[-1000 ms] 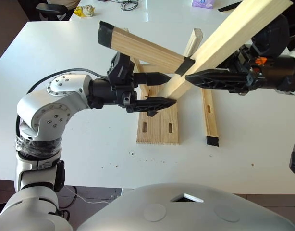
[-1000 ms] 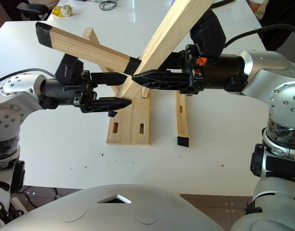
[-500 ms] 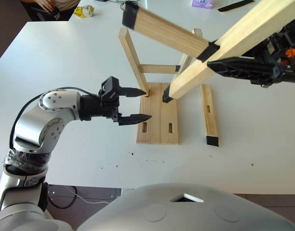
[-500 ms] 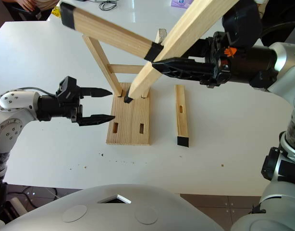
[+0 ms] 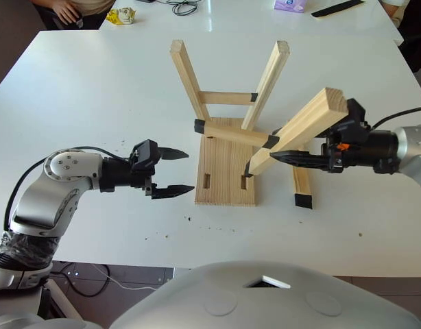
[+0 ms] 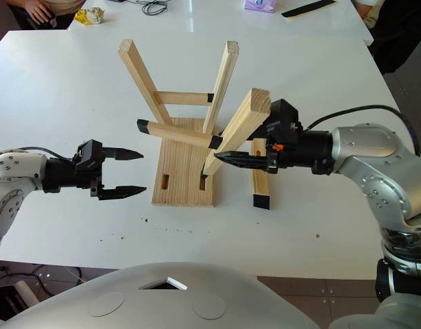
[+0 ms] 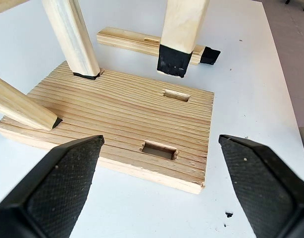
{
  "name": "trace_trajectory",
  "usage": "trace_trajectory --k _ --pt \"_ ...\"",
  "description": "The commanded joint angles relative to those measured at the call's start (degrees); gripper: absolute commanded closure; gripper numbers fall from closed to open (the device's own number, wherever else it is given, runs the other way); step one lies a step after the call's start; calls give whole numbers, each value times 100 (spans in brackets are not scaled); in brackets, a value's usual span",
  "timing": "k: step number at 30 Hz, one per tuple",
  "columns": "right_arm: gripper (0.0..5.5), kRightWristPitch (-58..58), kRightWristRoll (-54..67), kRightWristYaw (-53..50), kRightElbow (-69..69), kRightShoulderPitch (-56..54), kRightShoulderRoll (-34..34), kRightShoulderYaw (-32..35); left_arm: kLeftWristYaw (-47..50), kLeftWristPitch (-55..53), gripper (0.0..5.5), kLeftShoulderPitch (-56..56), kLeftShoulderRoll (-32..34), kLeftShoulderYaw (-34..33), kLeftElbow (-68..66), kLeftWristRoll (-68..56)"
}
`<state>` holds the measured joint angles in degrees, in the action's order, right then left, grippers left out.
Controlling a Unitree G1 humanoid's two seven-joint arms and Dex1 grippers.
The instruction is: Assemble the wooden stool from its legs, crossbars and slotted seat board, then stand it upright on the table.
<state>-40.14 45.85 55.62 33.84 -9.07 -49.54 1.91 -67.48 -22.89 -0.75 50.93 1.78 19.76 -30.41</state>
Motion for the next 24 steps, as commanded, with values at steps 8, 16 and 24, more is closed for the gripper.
trace_trajectory --k 8,16,24 --pt "348 542 -596 300 -45 385 84 -395 -12 -75 118 -58 -96 13 163 3" --pt "348 856 -873 295 -68 499 264 -538 -152 -108 118 -17 -56 35 184 -51" --pt "348 1085 -1070 402 -251 452 266 -550 -276 -237 118 24 -50 49 284 -115"
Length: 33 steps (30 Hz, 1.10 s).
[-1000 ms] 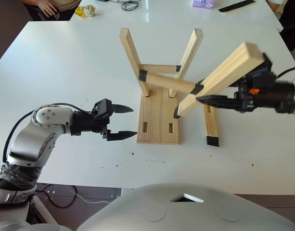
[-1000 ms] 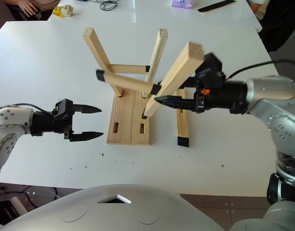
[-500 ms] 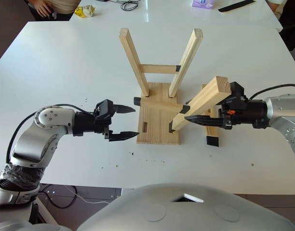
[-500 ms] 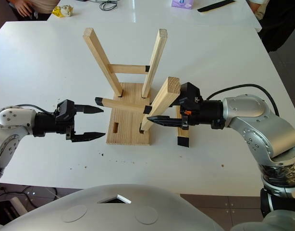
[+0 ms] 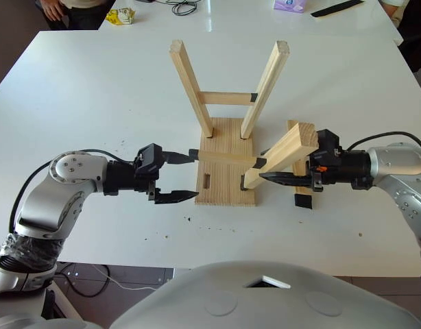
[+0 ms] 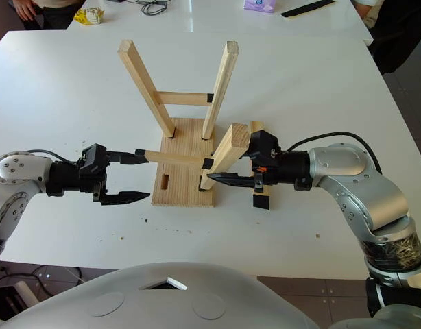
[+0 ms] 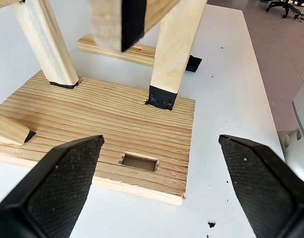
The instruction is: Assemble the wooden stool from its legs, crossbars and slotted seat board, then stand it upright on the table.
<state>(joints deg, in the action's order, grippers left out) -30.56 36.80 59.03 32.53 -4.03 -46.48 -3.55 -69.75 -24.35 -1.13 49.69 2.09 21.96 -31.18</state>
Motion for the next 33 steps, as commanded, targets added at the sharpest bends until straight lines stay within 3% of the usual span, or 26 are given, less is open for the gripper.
trace_trajectory --k 1,12,33 --pt "348 173 -212 93 -148 -49 -55 -14 -57 -95 118 61 73 17 66 -40" --pt "348 271 -218 216 -307 -223 -13 -4 -158 -162 118 115 72 57 74 -51" --pt "348 54 -403 209 -789 -297 355 -912 -475 -226 118 154 207 96 -8 0"
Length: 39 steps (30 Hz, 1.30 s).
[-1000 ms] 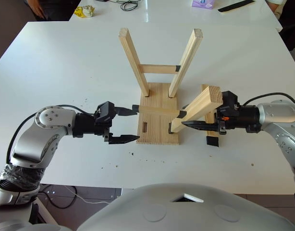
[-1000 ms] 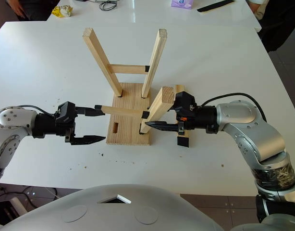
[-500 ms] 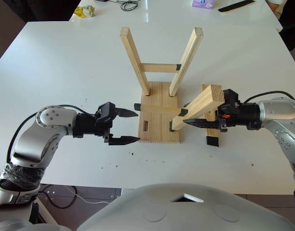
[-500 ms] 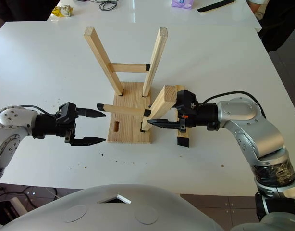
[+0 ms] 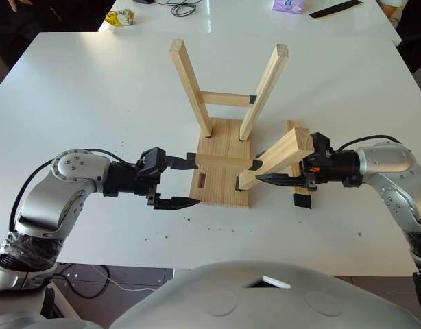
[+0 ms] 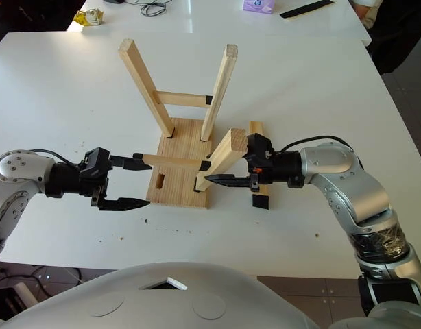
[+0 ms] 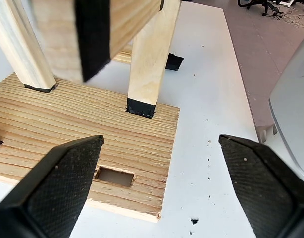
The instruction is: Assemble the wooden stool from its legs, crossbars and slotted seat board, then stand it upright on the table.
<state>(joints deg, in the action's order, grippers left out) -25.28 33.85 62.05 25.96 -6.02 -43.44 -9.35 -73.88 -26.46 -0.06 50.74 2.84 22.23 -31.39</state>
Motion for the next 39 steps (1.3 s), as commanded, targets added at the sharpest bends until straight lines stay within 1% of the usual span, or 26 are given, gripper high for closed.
trace_trajectory --k 1,7,13,16,21,28,34,37,39 --pt "348 -490 -167 -81 -185 -179 72 -395 -47 -18 118 14 110 5 -19 15" --pt "348 -224 -681 30 -760 -367 113 -877 24 -46 118 -59 85 22 40 15" --pt "348 -364 -545 33 -105 -141 -34 -1099 -43 -25 118 -116 155 -27 -6 22" --pt "348 -426 -496 5 164 -83 -110 -1128 -111 24 118 -224 254 -173 -124 15" --pt "348 -436 -397 -47 239 -55 -258 -908 -279 622 118 -283 498 -203 -680 529" --pt "348 -379 -275 126 19 -91 -749 -210 -244 880 118 -302 407 -191 -801 647" --pt "348 -493 -134 280 76 -165 -1128 251 -108 970 118 -153 217 -12 -875 756" --pt "348 -499 -200 285 79 -147 -1175 267 -92 968 118 -145 153 31 -847 770" --pt "348 -315 -430 431 -181 -309 -1061 -24 54 975 118 -419 134 -74 -717 773"
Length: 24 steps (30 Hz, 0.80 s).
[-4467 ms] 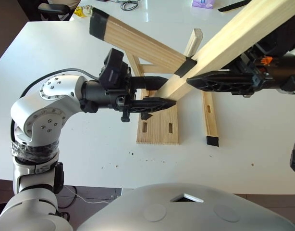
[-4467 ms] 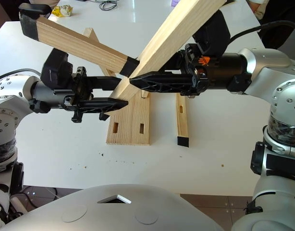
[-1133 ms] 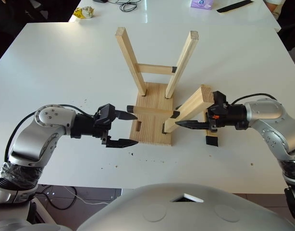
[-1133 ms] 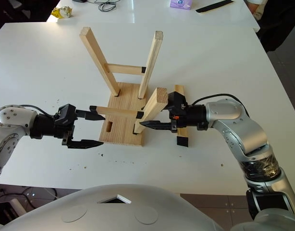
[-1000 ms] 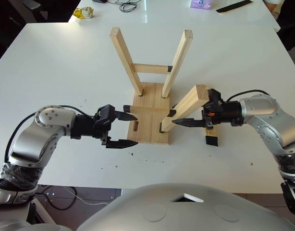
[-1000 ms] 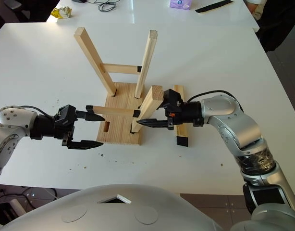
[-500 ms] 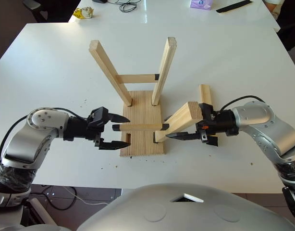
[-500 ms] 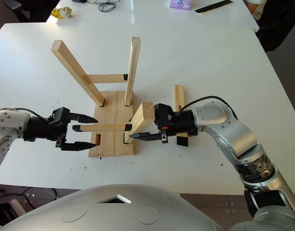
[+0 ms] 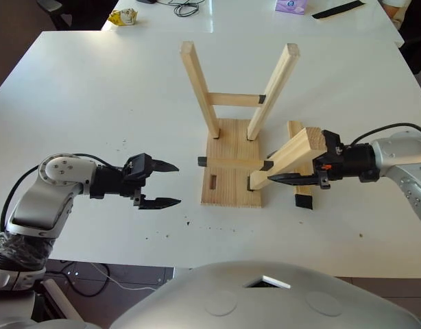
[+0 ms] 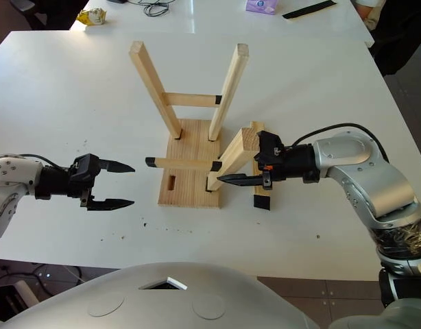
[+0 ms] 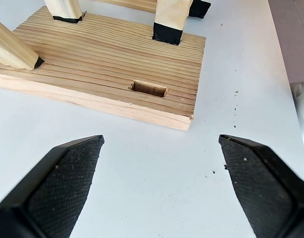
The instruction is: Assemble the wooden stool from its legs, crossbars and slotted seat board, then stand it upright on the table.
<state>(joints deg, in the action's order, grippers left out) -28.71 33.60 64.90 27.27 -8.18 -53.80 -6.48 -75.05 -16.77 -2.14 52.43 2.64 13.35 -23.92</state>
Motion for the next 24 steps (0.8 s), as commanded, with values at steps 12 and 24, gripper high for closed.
trace_trajectory --k 12,24 --pt "349 771 -1081 -14 -611 500 354 -1053 165 -270 118 -49 -58 -121 342 -220" --pt "349 391 -898 223 -1466 -84 507 -1284 298 -465 118 94 -207 -22 437 -340"
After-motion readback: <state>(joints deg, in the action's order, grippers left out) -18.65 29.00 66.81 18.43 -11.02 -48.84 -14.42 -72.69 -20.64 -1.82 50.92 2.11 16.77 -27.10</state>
